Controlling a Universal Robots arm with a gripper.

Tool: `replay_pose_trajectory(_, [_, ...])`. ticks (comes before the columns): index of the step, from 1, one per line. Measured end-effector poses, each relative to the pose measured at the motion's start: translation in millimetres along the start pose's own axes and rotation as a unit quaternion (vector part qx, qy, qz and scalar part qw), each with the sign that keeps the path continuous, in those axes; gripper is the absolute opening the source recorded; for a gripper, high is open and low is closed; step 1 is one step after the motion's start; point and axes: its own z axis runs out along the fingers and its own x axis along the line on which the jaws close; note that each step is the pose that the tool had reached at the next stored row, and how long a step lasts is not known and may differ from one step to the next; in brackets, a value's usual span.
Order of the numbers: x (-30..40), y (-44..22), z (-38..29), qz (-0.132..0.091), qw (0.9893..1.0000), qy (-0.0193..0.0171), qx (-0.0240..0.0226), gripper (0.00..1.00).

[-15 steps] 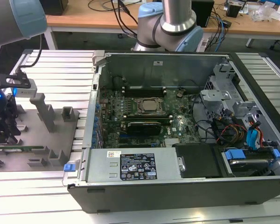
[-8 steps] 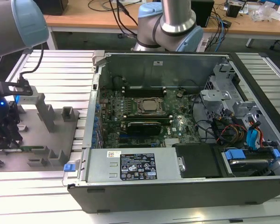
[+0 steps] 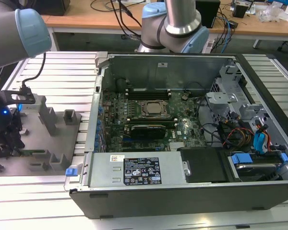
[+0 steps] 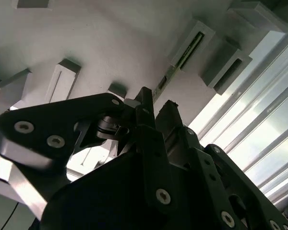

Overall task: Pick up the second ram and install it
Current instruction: 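Pick up the second ram and move it above second insertion slot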

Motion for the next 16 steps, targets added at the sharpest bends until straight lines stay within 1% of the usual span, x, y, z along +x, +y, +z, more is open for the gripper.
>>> replay_pose_trajectory(2, [0.3,0.7,5.3,-0.001,1.0000,0.0003,0.0000,0.30])
replay_pose_trajectory(3, [0.4,1.0,9.5,-0.001,1.0000,0.0003,0.0000,0.30])
replay_pose_trajectory(5, [0.5,1.2,12.5,-0.001,1.0000,0.0004,-0.0001,0.30])
replay_pose_trajectory(9, [0.5,1.1,13.3,-0.001,1.0000,0.0003,0.0000,0.30])
replay_pose_trajectory(10, [0.5,1.1,13.4,-0.001,1.0000,0.0003,0.0000,0.29])
replay_pose_trajectory(11, [0.5,1.1,13.5,-0.001,1.0000,0.0003,0.0000,0.22])
replay_pose_trajectory(12, [0.5,1.1,13.6,-0.001,1.0000,0.0004,-0.0001,0.22])
replay_pose_trajectory(13, [0.5,1.1,13.7,-0.001,1.0000,0.0003,-0.0001,0.16])
replay_pose_trajectory(14, [0.5,1.1,13.8,-0.001,1.0000,0.0003,-0.0001,0.14])
replay_pose_trajectory(16, [0.5,1.1,14.0,-0.001,1.0000,0.0003,-0.0001,0.14])
